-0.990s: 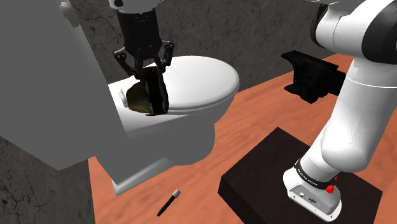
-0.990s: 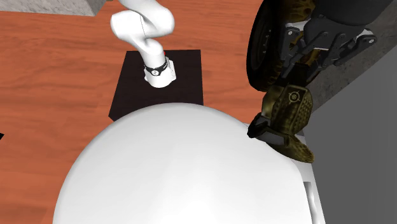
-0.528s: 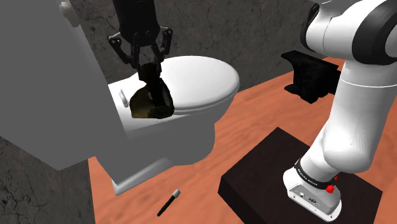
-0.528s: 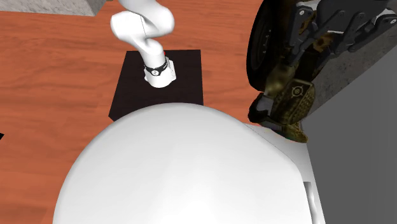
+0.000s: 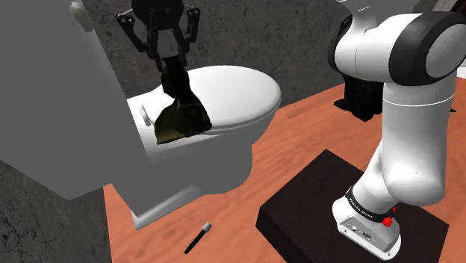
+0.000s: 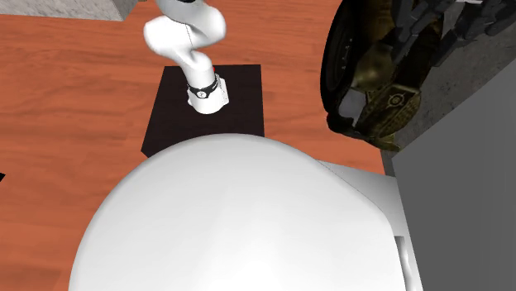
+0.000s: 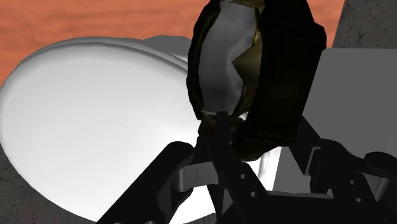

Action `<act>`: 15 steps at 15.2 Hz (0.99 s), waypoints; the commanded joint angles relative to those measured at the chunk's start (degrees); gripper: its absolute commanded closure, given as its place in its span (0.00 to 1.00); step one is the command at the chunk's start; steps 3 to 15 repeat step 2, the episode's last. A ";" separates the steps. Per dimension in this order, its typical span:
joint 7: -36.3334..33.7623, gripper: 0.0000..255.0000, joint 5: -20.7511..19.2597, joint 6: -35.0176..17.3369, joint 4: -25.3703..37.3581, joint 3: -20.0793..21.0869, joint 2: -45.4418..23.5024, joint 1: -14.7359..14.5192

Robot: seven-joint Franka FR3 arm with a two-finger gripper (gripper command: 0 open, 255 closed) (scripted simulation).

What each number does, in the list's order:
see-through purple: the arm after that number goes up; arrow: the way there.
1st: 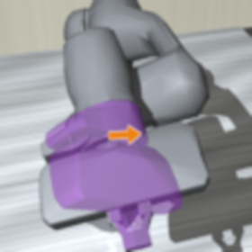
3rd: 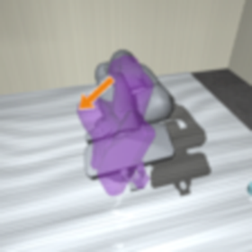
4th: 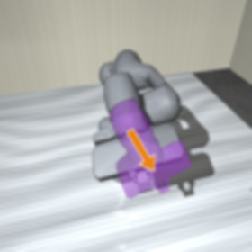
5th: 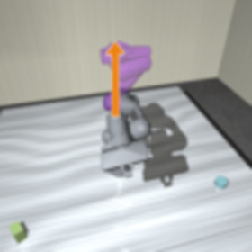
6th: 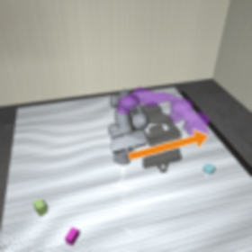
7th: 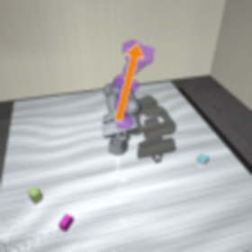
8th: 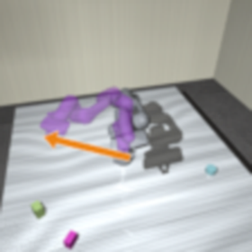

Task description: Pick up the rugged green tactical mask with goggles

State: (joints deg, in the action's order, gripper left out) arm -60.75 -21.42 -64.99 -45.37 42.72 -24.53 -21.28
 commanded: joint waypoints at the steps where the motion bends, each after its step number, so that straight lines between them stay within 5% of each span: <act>1: 0.15 1.00 -1.88 2.86 5.05 -0.58 -2.15 -2.71; 15: 0.16 1.00 -1.87 2.86 5.06 -0.62 -2.15 -2.73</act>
